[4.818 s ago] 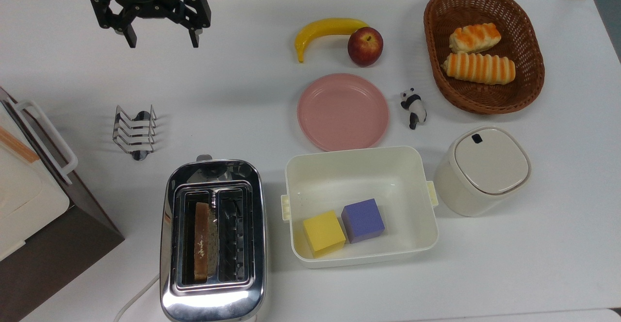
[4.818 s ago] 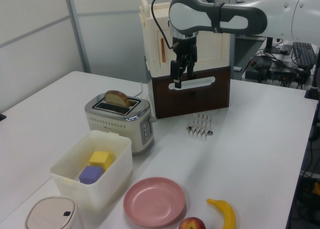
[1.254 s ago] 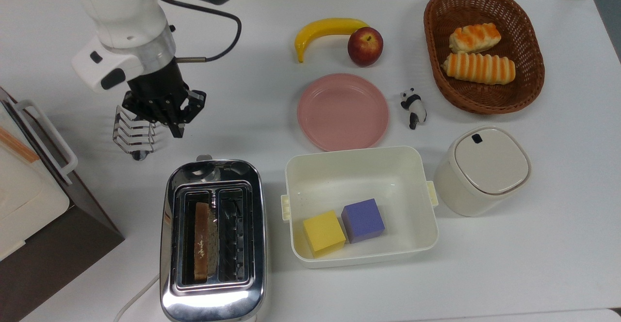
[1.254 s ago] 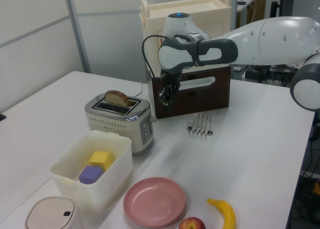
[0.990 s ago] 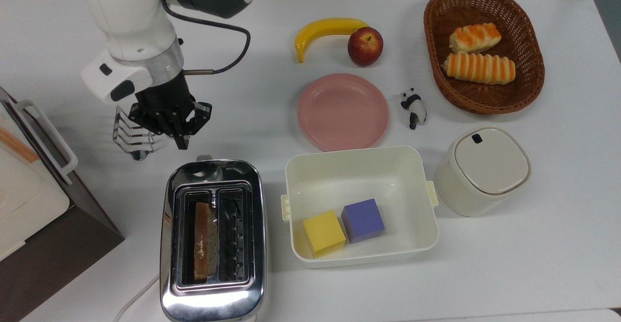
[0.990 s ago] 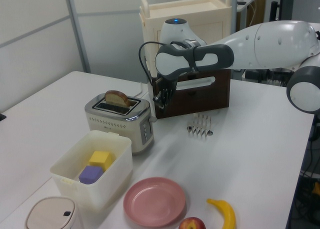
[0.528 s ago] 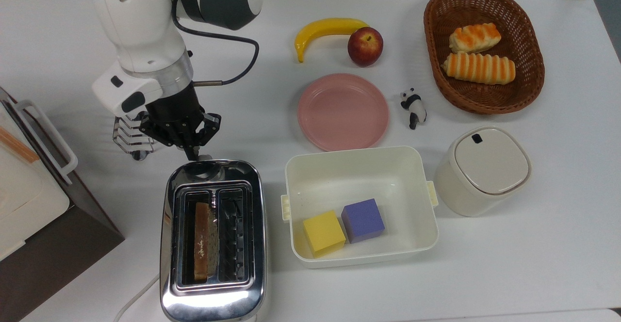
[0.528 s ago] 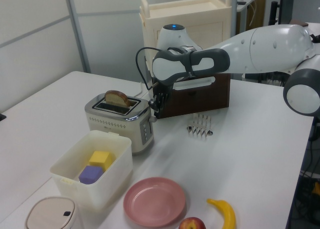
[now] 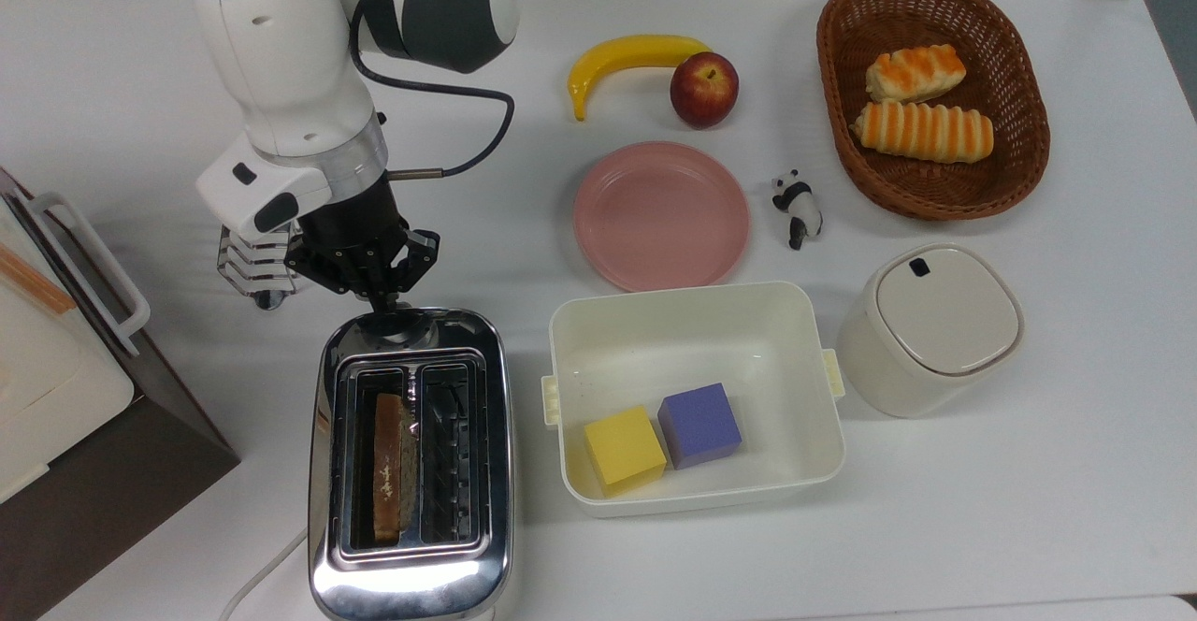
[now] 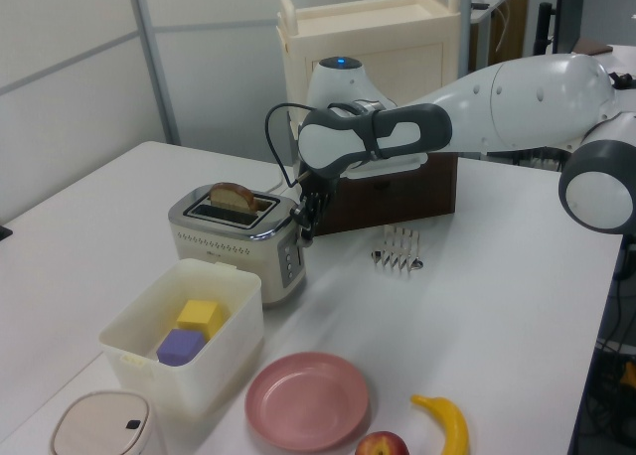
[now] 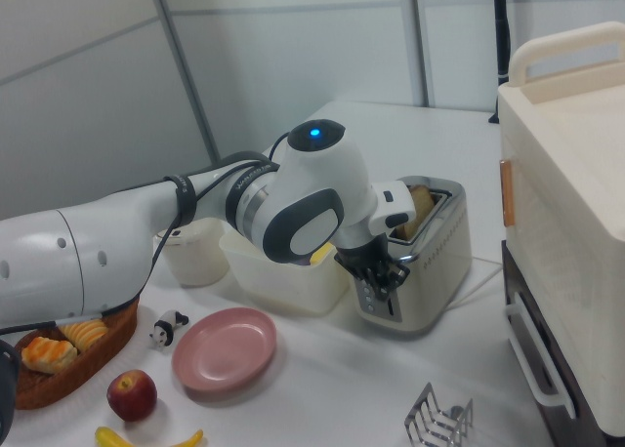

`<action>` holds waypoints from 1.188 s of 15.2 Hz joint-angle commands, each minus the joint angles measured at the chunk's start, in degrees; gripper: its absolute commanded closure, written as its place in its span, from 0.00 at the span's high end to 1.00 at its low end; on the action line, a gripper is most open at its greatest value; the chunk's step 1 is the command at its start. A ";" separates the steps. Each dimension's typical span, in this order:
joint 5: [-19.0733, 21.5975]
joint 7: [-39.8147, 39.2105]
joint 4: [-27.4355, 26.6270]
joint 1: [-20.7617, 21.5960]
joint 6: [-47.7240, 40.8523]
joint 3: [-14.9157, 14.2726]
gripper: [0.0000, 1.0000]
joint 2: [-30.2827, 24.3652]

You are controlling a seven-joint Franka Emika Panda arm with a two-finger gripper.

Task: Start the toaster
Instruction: 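Press the toaster lever down with the closed gripper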

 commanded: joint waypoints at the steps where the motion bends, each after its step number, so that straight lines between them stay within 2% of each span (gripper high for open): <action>1: 0.84 0.46 -1.17 0.45 1.90 0.23 0.00 1.42; 11: -0.04 0.02 -3.28 0.45 7.25 0.14 0.00 7.49; 15: 0.05 0.45 -2.76 0.45 7.43 0.14 0.00 7.14; 18: 0.67 0.45 -2.06 -0.07 7.08 0.14 0.01 4.25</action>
